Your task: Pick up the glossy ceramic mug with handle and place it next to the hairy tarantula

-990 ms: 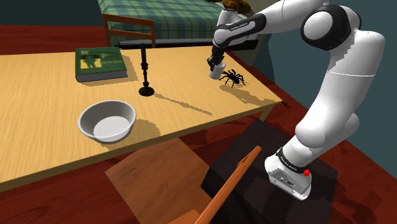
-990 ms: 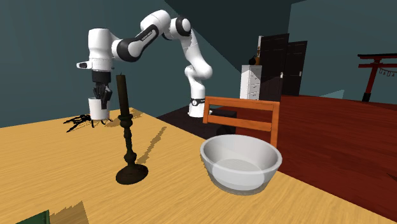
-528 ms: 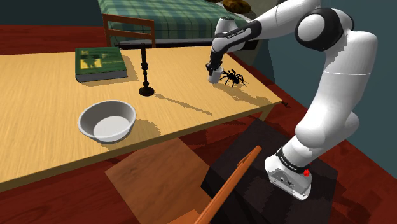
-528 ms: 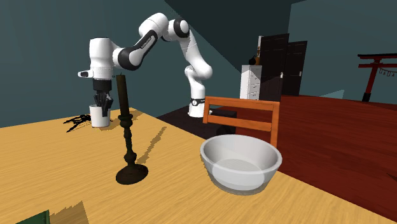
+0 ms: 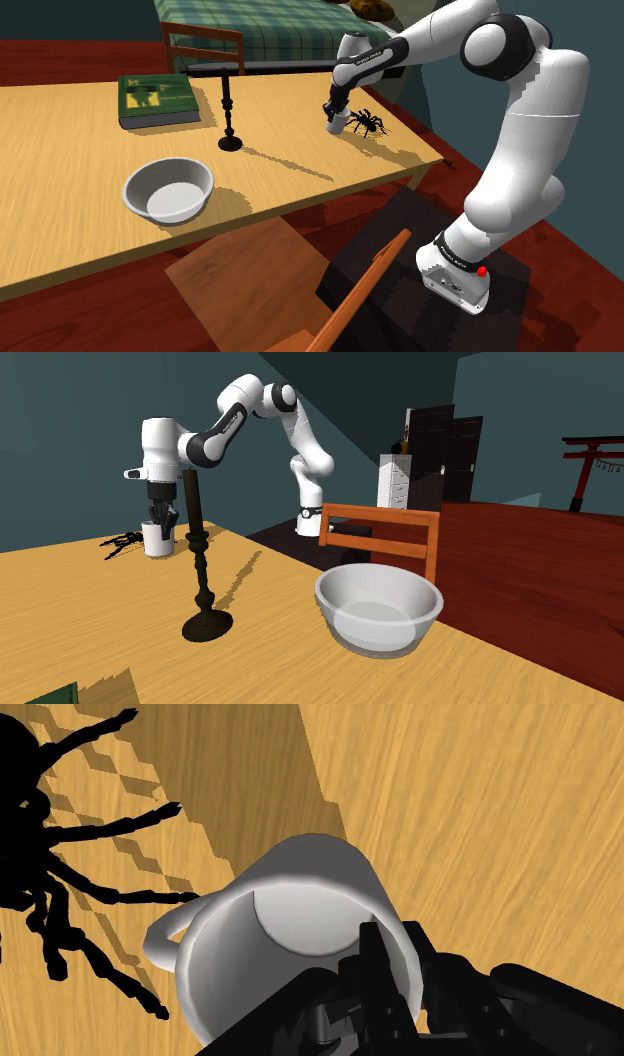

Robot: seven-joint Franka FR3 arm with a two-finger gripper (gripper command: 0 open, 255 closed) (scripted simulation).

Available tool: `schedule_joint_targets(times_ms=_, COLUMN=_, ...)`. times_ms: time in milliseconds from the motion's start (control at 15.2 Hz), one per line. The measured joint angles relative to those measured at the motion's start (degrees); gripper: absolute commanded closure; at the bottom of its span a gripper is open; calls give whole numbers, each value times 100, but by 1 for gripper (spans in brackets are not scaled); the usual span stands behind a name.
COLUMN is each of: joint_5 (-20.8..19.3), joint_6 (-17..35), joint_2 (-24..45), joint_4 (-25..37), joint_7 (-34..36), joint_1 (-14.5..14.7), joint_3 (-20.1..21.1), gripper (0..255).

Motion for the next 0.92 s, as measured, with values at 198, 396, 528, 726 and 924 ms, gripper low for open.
schedule_joint_targets(times_ms=198, joint_5=0, joint_6=1, joint_2=0, joint_4=1, joint_7=0, joint_1=0, joint_3=0, gripper=0)
schedule_joint_targets(times_ms=396, joint_5=0, joint_6=2, joint_2=0, joint_4=1, joint_7=0, joint_1=0, joint_3=0, gripper=0)
schedule_joint_targets(times_ms=528, joint_5=0, joint_6=2, joint_2=0, joint_4=1, joint_7=0, joint_1=0, joint_3=0, gripper=0)
schedule_joint_targets(times_ms=726, joint_5=54, joint_6=-281, joint_2=-230, joint_4=61, joint_7=-29, joint_1=-7, joint_3=34, gripper=0)
schedule_joint_targets(times_ms=924, joint_5=102, joint_6=-500, joint_2=-437, joint_4=77, joint_7=-70, joint_1=-28, joint_3=56, gripper=0)
